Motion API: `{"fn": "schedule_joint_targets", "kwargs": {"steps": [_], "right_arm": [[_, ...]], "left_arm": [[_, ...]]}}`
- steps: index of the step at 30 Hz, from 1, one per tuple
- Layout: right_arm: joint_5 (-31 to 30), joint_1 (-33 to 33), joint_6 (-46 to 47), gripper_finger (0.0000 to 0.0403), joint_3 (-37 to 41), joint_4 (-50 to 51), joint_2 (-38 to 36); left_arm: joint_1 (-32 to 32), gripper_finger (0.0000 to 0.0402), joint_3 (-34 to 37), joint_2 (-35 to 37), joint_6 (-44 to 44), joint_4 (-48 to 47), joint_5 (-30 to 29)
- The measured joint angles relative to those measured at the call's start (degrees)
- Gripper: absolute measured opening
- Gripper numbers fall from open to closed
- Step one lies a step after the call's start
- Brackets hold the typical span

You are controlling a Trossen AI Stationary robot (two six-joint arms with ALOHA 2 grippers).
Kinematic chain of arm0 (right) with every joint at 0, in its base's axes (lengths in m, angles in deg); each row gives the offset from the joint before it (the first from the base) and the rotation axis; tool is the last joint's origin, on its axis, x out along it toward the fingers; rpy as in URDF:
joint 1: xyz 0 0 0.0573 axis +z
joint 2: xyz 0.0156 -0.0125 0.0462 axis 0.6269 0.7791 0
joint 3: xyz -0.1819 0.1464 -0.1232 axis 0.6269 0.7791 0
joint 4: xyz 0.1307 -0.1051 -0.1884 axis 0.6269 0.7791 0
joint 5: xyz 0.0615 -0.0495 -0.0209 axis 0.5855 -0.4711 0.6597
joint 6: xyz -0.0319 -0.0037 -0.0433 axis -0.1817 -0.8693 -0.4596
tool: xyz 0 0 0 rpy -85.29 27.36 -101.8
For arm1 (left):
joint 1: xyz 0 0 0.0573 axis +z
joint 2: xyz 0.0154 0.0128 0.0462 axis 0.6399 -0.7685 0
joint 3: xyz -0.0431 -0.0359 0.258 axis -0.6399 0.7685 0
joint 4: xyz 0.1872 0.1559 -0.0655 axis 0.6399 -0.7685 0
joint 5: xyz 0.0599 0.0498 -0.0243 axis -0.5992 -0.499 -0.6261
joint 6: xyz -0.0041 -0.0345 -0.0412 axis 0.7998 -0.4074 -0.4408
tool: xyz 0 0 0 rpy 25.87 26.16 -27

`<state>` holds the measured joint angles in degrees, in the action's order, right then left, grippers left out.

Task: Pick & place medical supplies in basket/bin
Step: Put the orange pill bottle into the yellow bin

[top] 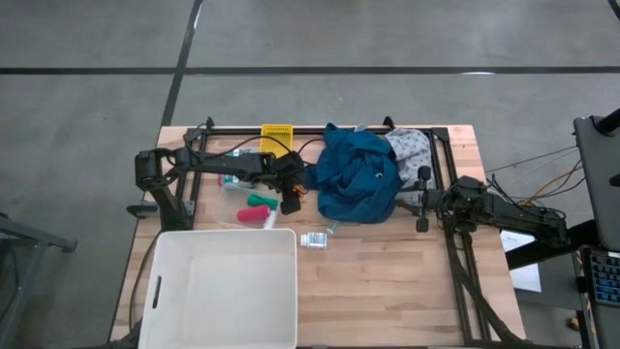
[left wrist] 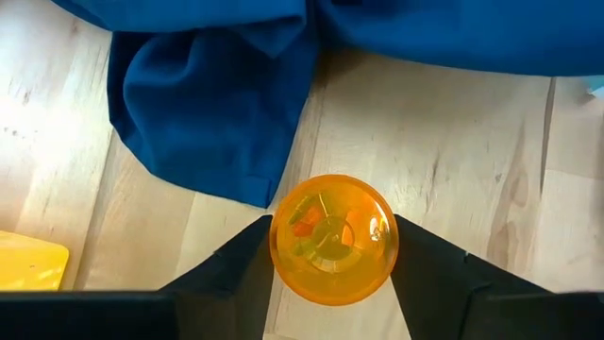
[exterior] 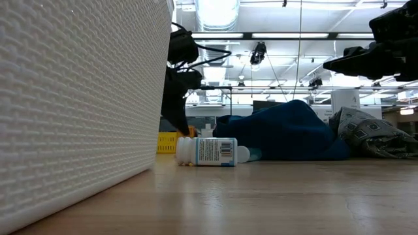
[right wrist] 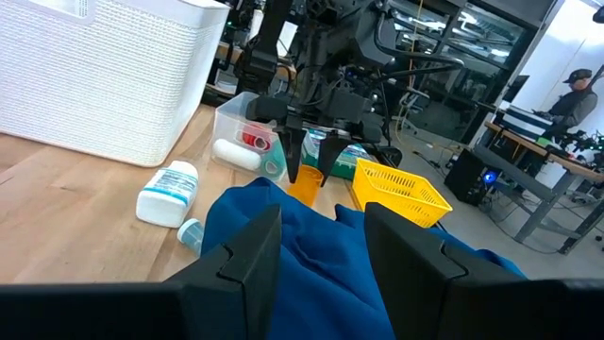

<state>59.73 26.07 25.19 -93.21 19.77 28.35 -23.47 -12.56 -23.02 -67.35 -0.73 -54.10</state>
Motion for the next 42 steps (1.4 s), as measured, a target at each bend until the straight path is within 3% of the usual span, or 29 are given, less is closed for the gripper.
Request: {"fn": "schedule_joint_targets", "kwargs": {"steps": [13,24,42], "right_arm": [[0.0,0.0,0.0,0.0148,0.0,0.0,0.0],[0.0,0.0,0.0,0.0148,0.0,0.0,0.0],[0.0,0.0,0.0,0.0148,0.0,0.0,0.0]], "left_arm": [[0.0,0.0188,-0.6,2.4,-1.3,1.0,0.0],[0.0,0.0188,-4.0,9.8,-1.3,1.1,0.0],[3.6,0.0196,-4.7,21.3,-9.3,-6.6,-8.3]]}}
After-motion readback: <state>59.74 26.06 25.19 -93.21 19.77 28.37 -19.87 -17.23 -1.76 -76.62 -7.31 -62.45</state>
